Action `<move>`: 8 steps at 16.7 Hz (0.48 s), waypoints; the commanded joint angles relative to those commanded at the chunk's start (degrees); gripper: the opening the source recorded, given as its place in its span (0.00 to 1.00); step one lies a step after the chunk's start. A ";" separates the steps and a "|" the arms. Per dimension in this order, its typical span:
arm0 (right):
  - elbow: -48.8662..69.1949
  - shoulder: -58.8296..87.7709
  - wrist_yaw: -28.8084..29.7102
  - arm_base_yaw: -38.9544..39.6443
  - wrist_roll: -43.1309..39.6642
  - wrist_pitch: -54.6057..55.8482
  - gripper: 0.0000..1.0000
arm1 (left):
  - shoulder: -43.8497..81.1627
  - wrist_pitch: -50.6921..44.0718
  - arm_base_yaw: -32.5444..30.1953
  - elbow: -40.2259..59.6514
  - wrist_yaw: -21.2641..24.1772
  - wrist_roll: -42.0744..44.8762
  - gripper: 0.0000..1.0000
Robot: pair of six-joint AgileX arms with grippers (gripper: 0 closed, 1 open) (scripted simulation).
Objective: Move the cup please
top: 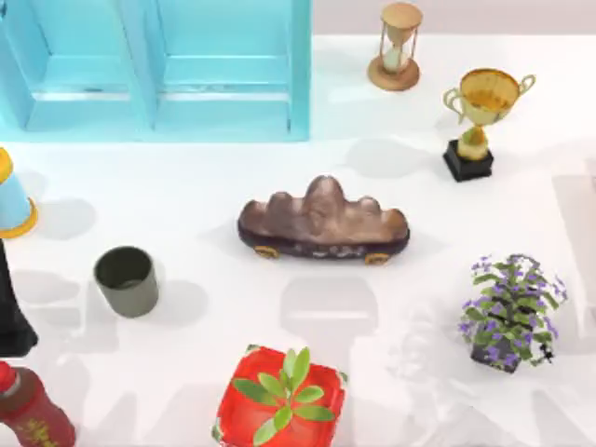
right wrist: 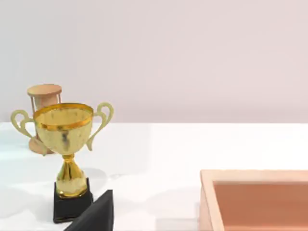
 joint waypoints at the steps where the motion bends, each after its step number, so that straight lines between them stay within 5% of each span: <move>1: 0.00 0.00 0.00 0.00 0.00 0.00 1.00 | 0.00 0.00 0.00 0.00 0.00 0.00 1.00; 8: 0.00 0.00 0.00 0.00 0.00 0.00 1.00 | 10.44 -7.17 -2.11 8.63 -0.06 -2.03 1.00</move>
